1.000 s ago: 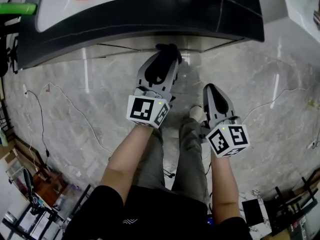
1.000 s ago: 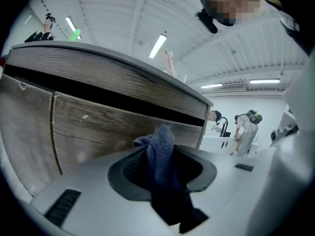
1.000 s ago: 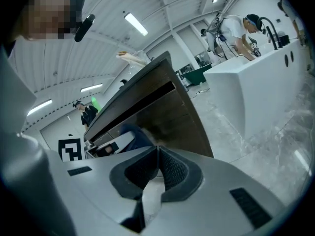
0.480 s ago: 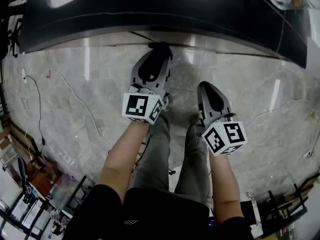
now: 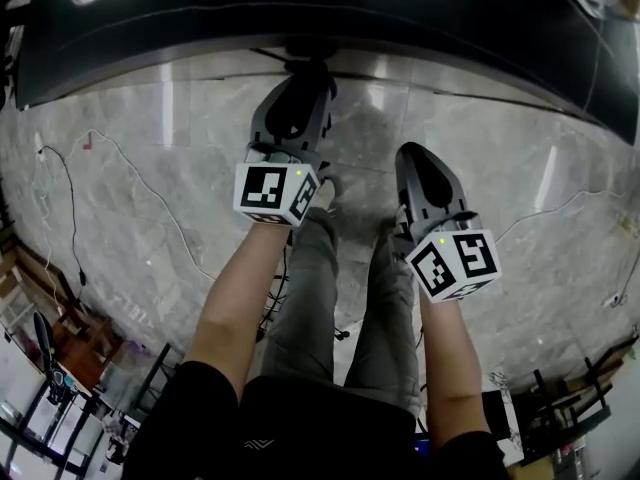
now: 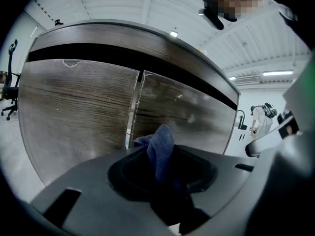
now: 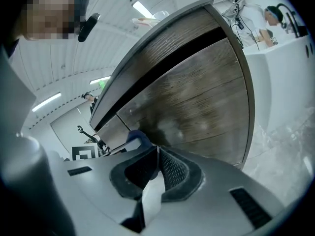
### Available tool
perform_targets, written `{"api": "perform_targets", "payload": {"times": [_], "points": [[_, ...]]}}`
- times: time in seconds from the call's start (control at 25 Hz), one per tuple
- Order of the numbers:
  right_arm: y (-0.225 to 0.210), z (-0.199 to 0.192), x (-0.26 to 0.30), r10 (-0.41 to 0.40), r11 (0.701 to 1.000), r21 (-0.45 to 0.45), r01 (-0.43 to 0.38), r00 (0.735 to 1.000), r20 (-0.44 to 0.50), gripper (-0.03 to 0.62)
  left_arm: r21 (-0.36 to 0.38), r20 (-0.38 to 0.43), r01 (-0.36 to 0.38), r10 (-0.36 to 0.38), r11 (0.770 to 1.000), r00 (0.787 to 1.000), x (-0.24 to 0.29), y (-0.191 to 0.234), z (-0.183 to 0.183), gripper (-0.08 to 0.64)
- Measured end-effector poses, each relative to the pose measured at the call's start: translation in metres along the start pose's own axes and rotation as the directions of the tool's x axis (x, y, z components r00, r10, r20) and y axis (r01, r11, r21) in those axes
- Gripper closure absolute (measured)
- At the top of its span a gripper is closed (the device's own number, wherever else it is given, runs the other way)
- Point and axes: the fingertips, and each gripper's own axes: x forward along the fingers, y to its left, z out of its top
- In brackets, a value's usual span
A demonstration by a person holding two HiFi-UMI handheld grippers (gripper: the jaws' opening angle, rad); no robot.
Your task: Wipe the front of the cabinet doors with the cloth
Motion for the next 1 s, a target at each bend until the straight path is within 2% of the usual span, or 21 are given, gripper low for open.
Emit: {"api": "perform_targets", "payload": {"times": [0.28, 0.56, 1.0], "points": [[-0.02, 0.001, -0.027, -0.019, 1.0, 0.01, 0.019, 1.0, 0.008, 0.554, -0.003, 0.004, 0.036, -0.036, 0.999, 0.999, 0.015, -0.035, -0.002, 0.428], [-0.054, 0.001, -0.061, -0.059, 0.998, 0.034, 0.058, 0.998, 0.027, 0.554, -0.024, 0.012, 0.035, -0.035, 0.999, 0.999, 0.027, -0.066, -0.007, 0.428], [-0.114, 0.01, -0.121, -0.136, 0.988, 0.088, 0.129, 0.988, 0.074, 0.554, -0.002, -0.003, 0.157, -0.157, 0.988, 0.988, 0.06, -0.167, -0.015, 0.427]]}}
